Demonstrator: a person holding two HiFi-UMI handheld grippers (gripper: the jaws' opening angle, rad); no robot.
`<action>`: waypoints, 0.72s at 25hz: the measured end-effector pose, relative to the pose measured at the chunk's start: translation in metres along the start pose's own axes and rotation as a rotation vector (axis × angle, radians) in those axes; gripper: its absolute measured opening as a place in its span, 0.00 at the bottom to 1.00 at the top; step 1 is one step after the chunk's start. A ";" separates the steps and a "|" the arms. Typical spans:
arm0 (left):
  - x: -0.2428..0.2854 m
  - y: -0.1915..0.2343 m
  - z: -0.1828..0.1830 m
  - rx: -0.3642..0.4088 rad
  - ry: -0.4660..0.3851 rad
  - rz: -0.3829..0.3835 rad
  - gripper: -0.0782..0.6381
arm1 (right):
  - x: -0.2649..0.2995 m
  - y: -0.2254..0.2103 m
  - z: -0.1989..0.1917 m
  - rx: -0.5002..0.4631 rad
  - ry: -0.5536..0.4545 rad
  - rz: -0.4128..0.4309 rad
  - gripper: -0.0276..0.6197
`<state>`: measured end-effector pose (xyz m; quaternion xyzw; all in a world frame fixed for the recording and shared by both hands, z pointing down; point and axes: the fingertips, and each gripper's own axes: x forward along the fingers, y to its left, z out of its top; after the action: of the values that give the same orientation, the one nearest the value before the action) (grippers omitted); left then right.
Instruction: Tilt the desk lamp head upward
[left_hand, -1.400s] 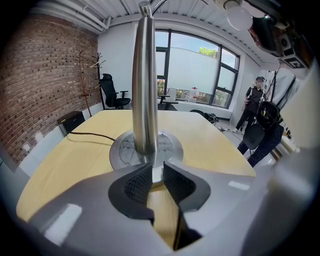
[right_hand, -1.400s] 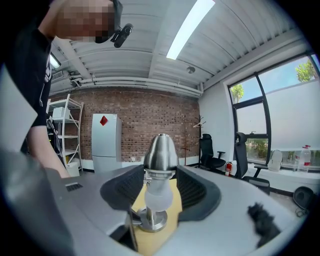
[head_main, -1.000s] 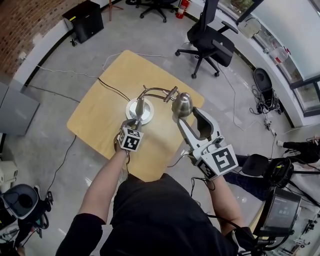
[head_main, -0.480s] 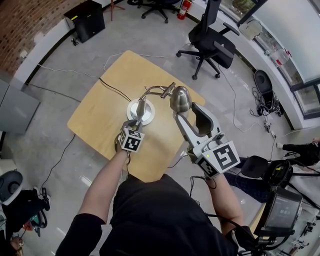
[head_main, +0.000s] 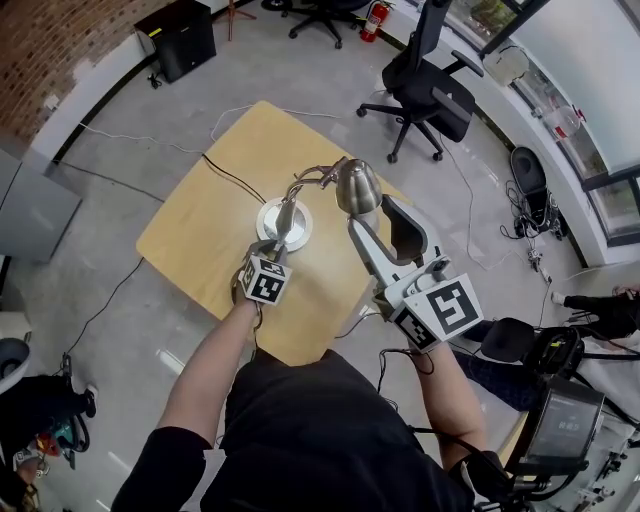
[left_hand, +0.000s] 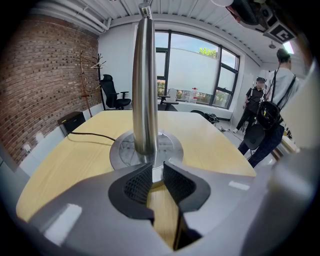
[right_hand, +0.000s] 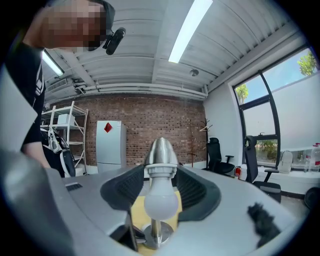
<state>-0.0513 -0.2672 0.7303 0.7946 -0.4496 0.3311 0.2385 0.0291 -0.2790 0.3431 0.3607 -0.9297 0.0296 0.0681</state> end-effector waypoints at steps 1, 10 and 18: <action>0.000 0.000 0.000 0.000 0.000 0.000 0.22 | 0.001 0.001 0.001 -0.001 0.003 0.003 0.36; -0.001 0.001 0.001 -0.002 0.001 0.005 0.22 | 0.017 0.003 0.014 -0.006 0.005 0.024 0.36; -0.003 -0.001 0.001 -0.006 -0.002 0.004 0.22 | 0.028 0.007 0.021 0.017 0.004 0.052 0.36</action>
<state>-0.0514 -0.2655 0.7272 0.7935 -0.4521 0.3295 0.2396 0.0021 -0.2946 0.3263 0.3368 -0.9384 0.0399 0.0664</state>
